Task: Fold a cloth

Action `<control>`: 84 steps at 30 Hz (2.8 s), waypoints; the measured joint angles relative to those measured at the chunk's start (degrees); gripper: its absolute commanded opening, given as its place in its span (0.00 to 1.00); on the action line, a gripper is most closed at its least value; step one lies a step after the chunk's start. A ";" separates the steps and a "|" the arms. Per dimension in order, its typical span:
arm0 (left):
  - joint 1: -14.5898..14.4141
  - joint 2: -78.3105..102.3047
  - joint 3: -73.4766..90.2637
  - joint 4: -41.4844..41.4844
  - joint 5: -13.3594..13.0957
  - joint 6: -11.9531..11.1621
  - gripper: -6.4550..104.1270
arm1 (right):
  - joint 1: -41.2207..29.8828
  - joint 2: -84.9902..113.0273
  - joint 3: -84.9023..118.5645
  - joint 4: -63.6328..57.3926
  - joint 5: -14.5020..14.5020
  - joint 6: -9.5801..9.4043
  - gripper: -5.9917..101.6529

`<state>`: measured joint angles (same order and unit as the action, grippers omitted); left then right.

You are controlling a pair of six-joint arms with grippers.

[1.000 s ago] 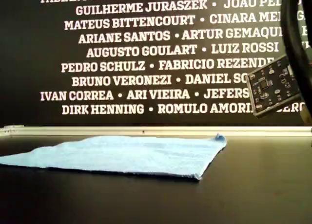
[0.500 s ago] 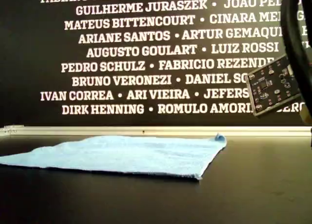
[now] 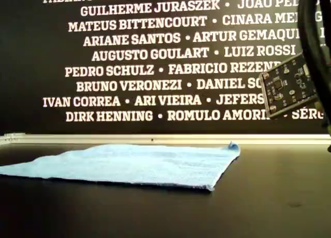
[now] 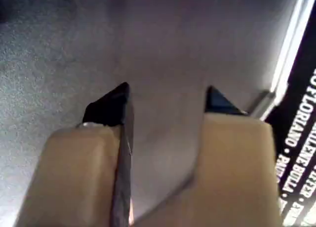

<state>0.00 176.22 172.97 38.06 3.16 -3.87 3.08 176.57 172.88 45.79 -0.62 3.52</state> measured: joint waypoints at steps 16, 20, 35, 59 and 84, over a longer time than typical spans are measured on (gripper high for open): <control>-1.58 0.00 -1.32 -4.83 0.00 -0.18 0.65 | 12.74 0.00 -13.27 -0.79 -5.45 0.09 0.77; -5.98 0.00 -1.32 -7.91 0.00 -0.18 0.65 | 14.77 0.00 -12.04 -5.36 -5.80 0.09 0.77; -8.61 -30.15 -7.65 -24.79 -0.44 -0.18 0.65 | 15.64 -32.52 -16.96 -13.18 -6.50 0.09 0.77; -8.61 -83.50 -41.92 -29.00 -0.44 0.00 0.64 | 26.63 -94.48 -58.45 -14.24 -6.68 0.79 0.77; -8.70 -92.72 -51.06 -29.62 -0.53 0.18 0.64 | 26.72 -101.87 -67.85 -14.24 -6.68 0.88 0.74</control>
<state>-8.70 83.50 121.90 8.44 2.64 -3.69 29.79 74.71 105.03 31.55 -7.29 4.39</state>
